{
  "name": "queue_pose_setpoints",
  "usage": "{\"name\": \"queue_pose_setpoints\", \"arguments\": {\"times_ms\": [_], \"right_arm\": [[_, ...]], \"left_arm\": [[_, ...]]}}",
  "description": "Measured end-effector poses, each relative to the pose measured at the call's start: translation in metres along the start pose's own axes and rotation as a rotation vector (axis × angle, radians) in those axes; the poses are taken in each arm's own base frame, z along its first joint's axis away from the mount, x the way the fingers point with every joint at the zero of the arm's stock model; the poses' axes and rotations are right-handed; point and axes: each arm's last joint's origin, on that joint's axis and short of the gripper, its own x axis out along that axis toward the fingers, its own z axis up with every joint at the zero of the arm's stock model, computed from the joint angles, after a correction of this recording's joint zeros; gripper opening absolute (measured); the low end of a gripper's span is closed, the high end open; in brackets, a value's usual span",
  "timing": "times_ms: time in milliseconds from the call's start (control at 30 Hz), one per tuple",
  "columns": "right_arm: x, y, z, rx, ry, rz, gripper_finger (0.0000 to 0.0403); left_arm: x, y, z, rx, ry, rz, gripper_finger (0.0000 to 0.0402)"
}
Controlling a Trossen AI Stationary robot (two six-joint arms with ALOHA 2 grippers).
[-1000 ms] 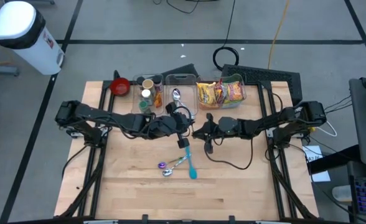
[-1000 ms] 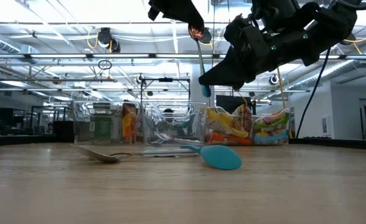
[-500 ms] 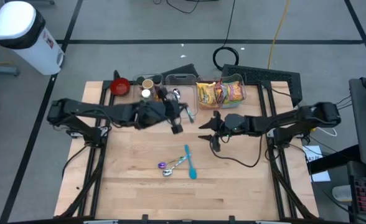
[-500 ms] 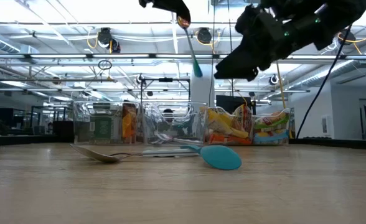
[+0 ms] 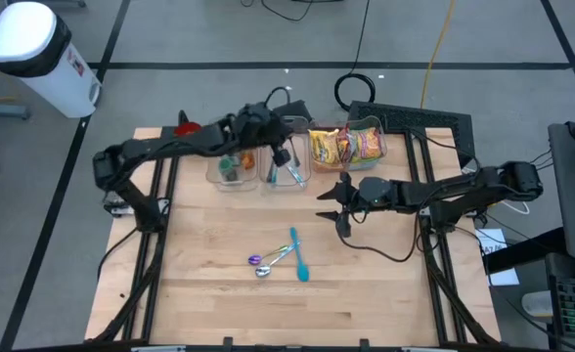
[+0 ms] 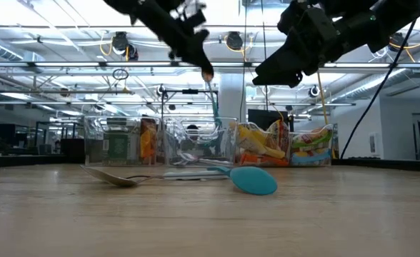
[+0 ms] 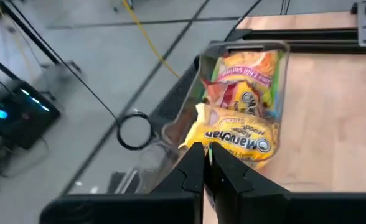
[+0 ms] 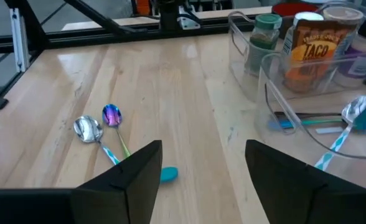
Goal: Pick & Place Food Item
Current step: Put the top purple spoon into the middle transparent bin
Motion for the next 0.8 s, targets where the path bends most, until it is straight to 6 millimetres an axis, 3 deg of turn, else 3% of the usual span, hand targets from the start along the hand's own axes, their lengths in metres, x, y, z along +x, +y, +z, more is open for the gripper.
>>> {"name": "queue_pose_setpoints", "arguments": {"times_ms": [167,400,567,800], "right_arm": [[0.000,0.000,0.000,-0.015,-0.005,0.000,0.0224],[0.000,0.000,0.000,-0.030,-0.004,-0.004,0.0220],[0.000,0.000,0.000,-0.029,-0.005,-0.004,0.0222],[0.000,0.000,0.001,-0.029,-0.006,-0.004,0.0218]], "left_arm": [[0.043,0.017,-0.029,-0.048,0.066,-0.048,0.0007],[0.088,0.018,-0.060,-0.116,0.097,-0.145,0.0014],[0.104,0.019,-0.072,-0.159,0.090,-0.196,0.0009],[0.109,0.014,-0.080,-0.167,0.136,-0.163,0.0060]]}}
